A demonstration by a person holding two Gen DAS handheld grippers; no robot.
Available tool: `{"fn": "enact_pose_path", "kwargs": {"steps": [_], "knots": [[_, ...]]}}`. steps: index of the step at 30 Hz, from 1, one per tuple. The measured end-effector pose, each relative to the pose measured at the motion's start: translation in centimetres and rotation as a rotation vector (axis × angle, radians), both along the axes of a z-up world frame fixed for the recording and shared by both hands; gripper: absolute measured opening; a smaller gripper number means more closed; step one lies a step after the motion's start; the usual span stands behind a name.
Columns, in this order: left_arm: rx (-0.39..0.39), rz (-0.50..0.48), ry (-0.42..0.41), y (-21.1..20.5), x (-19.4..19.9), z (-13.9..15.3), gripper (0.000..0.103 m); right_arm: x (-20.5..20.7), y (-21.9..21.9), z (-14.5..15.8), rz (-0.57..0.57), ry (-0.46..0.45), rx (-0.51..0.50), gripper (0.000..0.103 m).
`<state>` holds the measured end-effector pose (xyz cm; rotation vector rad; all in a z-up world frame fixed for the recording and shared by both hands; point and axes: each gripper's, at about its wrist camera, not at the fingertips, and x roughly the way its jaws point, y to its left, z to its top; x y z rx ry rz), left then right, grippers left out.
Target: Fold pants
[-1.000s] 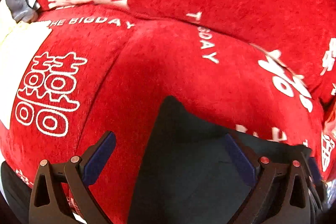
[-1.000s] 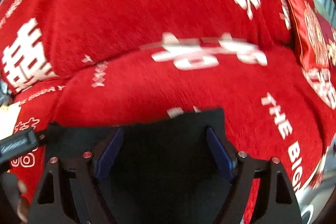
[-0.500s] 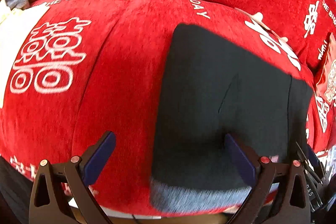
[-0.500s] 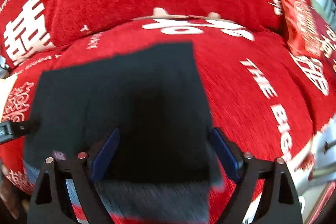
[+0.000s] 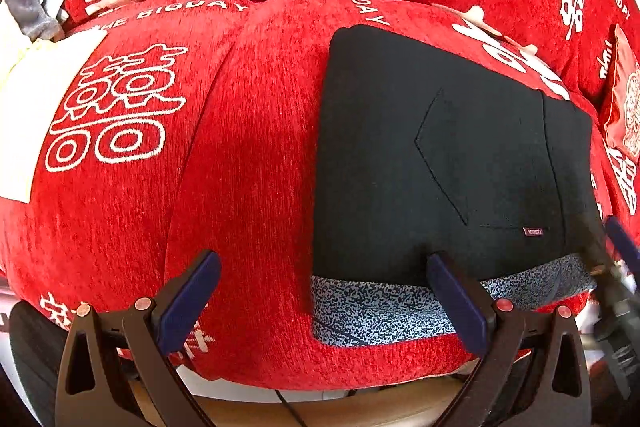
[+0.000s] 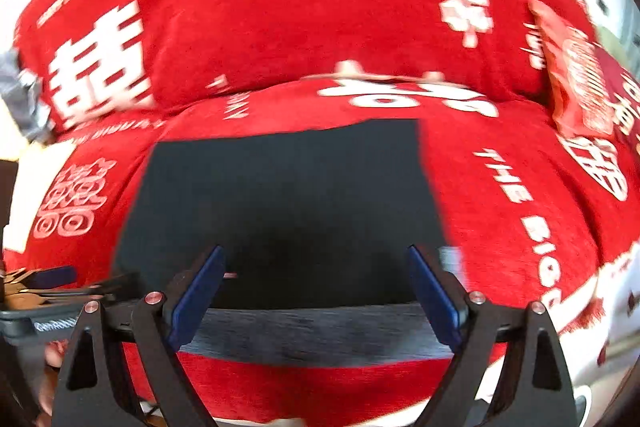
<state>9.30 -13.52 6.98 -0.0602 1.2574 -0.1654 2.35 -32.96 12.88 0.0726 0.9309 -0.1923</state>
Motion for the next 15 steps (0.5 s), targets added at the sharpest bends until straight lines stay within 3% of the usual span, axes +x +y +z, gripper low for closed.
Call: {"fn": "enact_pose_path", "kwargs": {"steps": [5, 11, 15], "knots": [[0.003, -0.004, 0.01, -0.1, 0.1, -0.5, 0.103, 1.5, 0.3, -3.4, 0.004, 0.101, 0.032, 0.093], [0.026, -0.01, -0.015, -0.4, -0.1, -0.2, 0.103, 0.9, -3.0, -2.8, -0.116, 0.093, -0.057, 0.095], [0.069, -0.024, -0.047, -0.8, -0.2, 0.1, 0.103, 1.4, -5.6, -1.8, -0.195, 0.081, 0.008, 0.097]]}}
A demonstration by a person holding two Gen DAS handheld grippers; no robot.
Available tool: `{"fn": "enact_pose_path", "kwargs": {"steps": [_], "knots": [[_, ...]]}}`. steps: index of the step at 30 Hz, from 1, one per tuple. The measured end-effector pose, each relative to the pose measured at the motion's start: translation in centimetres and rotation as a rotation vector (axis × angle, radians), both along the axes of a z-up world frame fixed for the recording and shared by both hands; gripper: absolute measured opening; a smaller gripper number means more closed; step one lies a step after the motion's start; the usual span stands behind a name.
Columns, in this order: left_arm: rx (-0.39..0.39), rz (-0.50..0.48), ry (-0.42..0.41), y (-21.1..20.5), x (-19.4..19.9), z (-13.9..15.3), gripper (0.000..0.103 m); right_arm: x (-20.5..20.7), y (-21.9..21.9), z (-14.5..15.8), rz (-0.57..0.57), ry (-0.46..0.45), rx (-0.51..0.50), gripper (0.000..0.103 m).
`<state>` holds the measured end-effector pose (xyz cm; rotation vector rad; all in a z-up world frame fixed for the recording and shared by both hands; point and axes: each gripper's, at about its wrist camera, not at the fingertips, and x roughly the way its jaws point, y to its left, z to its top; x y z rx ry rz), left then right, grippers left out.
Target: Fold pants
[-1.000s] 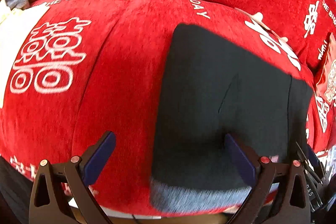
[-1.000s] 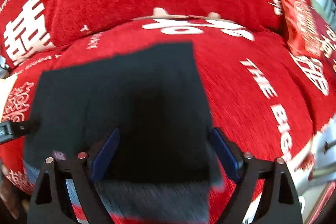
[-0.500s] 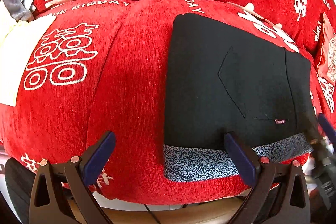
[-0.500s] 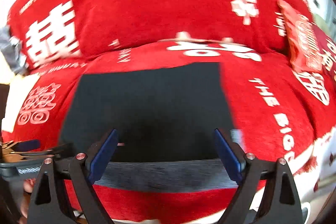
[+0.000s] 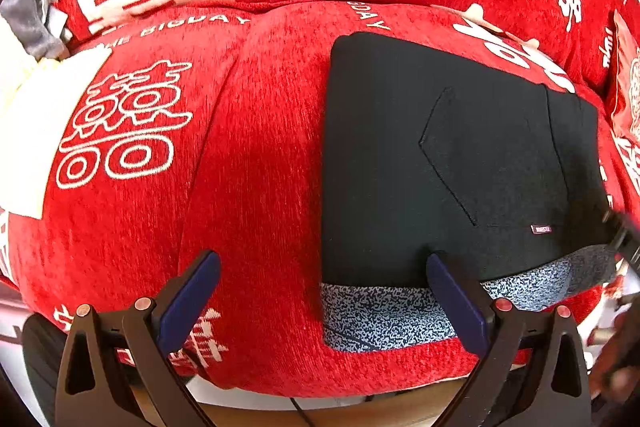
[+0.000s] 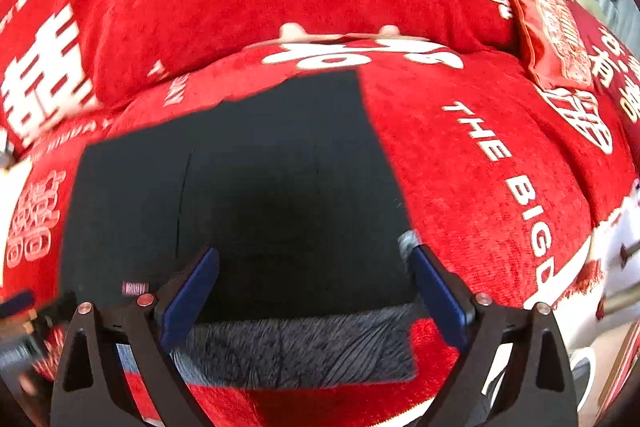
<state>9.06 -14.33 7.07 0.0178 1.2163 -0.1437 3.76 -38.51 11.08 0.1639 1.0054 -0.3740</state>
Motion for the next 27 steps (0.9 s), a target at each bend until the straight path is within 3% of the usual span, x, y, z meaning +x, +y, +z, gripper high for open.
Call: {"fn": "enact_pose_path", "kwargs": {"steps": [5, 7, 10, 13, 16, 21, 23, 27], "knots": [[0.008, -0.003, -0.002, 0.0, 0.1, -0.1, 0.103, 3.1, 2.9, 2.1, 0.081, -0.081, 0.005, 0.097], [0.019, -0.01, -0.009, 0.0, 0.1, 0.0, 0.103, 5.3, 5.0, 1.5, 0.145, -0.054, 0.001, 0.097], [0.034, -0.019, -0.018, -0.2, 0.0, 0.1, 0.103, 8.2, 7.2, -1.5, 0.221, 0.072, 0.006, 0.097], [0.038, -0.027, -0.023, -0.2, -0.2, 0.0, 0.103, 8.8, 6.8, -2.0, 0.216, 0.053, -0.016, 0.097], [0.044, -0.028, -0.024, -0.4, -0.2, -0.1, 0.103, 8.6, 4.4, -2.1, 0.136, 0.055, -0.048, 0.099], [0.033, -0.038, -0.047, -0.5, 0.2, 0.9, 0.103, 7.0, -1.2, -1.4, 0.015, 0.059, -0.006, 0.102], [-0.008, -0.022, -0.061, -0.3, 0.8, 1.8, 0.103, 5.4, -2.5, -0.3, 0.003, 0.032, 0.026, 0.102], [-0.037, -0.004, -0.059, -1.4, 3.0, 2.8, 0.103, 1.8, -1.4, 1.3, 0.055, -0.016, -0.03, 0.102]]}}
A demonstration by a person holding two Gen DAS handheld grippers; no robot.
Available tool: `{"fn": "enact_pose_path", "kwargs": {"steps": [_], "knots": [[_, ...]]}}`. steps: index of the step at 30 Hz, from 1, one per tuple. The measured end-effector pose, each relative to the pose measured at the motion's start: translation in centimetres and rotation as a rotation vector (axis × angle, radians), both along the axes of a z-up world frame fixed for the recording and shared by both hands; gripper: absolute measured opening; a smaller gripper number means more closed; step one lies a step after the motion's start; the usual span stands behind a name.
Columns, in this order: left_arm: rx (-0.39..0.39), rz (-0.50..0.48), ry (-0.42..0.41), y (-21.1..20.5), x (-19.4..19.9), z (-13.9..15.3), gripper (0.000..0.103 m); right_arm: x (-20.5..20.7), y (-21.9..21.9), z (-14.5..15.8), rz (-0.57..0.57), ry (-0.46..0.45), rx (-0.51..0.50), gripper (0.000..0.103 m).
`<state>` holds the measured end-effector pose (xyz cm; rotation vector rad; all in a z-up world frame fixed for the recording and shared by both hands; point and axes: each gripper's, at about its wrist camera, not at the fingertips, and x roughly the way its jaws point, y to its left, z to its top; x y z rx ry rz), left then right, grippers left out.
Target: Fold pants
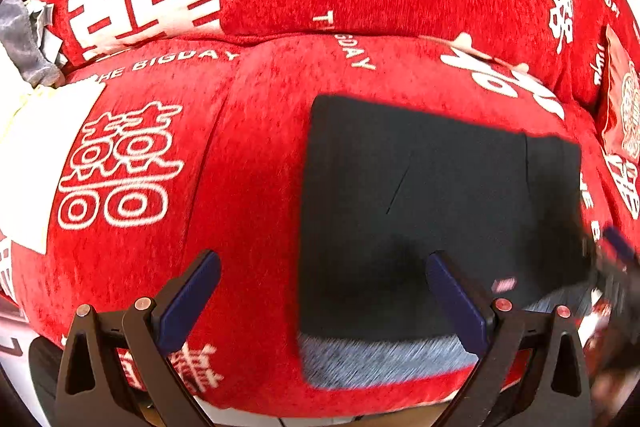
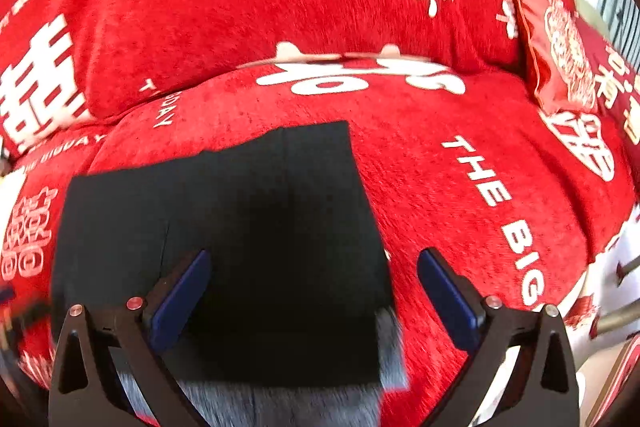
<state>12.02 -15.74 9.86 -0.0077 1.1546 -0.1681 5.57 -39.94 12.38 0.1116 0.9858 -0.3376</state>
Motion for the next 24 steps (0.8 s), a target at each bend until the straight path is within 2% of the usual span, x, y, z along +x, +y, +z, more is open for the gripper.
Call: {"fn": "enact_pose_path", "kwargs": {"steps": [5, 7, 10, 14, 16, 19, 22, 24], "knots": [[0.005, -0.005, 0.038, -2.5, 2.0, -1.1, 0.103, -2.0, 1.8, 0.3, 0.067, -0.028, -0.001, 0.102], [0.028, -0.007, 0.08, -3.2, 2.1, -2.5, 0.103, -1.9, 2.6, -0.6, 0.104, -0.012, -0.008, 0.102], [-0.009, 0.016, 0.065, -2.8, 1.4, -3.2, 0.103, -1.9, 2.8, -2.7, 0.107, 0.042, -0.012, 0.102], [-0.007, -0.009, 0.065, -2.7, 0.7, -2.8, 0.103, -2.4, 1.6, -3.2, 0.087, 0.033, 0.066, 0.102], [-0.002, -0.009, 0.054, -2.8, 0.3, -2.2, 0.103, -2.5, 1.4, -2.5, 0.073, 0.016, 0.058, 0.102], [0.01, -0.015, 0.008, -3.1, 0.3, -1.5, 0.103, -2.4, 1.3, -0.5, 0.057, -0.068, 0.026, 0.102], [0.039, -0.028, 0.039, -3.8, 0.8, -2.4, 0.103, -0.2, 1.2, 0.7, 0.062, -0.106, 0.028, 0.102], [0.021, -0.02, 0.034, -3.6, 0.7, -2.7, 0.103, 1.8, 1.1, 0.6, 0.058, -0.109, 0.033, 0.102]]}}
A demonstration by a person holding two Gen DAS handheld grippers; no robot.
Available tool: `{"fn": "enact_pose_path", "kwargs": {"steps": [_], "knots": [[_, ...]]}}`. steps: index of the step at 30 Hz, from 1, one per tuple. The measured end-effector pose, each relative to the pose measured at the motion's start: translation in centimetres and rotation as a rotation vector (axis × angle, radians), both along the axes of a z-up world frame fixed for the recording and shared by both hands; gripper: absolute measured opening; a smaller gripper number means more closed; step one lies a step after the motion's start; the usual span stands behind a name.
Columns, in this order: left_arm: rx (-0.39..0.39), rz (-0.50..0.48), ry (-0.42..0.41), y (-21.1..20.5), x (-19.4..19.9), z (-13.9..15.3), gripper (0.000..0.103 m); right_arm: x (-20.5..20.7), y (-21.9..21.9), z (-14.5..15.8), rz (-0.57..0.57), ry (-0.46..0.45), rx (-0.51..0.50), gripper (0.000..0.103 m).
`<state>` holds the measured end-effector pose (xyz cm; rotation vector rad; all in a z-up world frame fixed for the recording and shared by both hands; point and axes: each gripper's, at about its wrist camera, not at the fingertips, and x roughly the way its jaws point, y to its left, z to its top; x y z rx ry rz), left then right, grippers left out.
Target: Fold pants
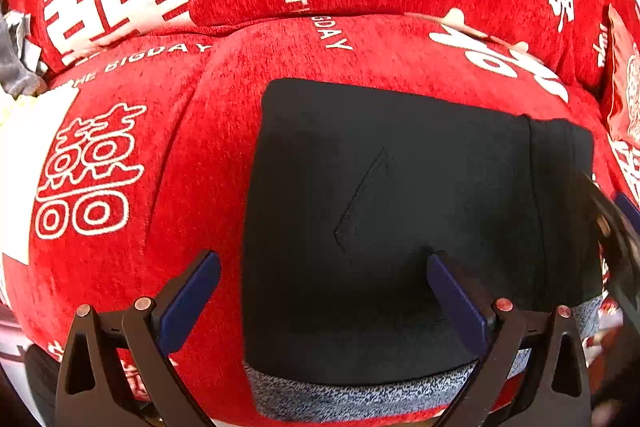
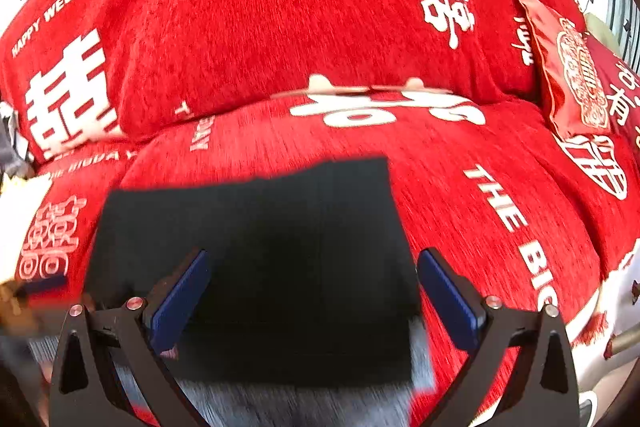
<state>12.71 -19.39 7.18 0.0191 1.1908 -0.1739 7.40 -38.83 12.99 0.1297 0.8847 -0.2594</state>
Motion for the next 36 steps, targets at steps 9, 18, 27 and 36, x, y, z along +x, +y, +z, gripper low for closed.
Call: {"fn": "enact_pose_path", "kwargs": {"steps": [9, 18, 27, 36], "knots": [[-0.022, -0.018, 0.022, 0.0, 0.4, -0.5, 0.103, 5.6, 1.0, -4.5, 0.0, 0.155, -0.011, 0.103], [-0.161, 0.025, 0.073, 5.3, 0.6, 0.8, 0.103, -3.7, -5.5, 1.2, -0.184, 0.002, -0.009, 0.103], [-0.245, 0.058, 0.139, 7.2, 1.7, -1.2, 0.103, -8.4, -12.3, -0.2, -0.261, 0.007, 0.241, 0.103], [-0.288, -0.056, 0.179, 2.6, 2.0, -3.0, 0.103, -2.0, -6.3, -5.3, 0.127, 0.14, 0.443, 0.103]]}}
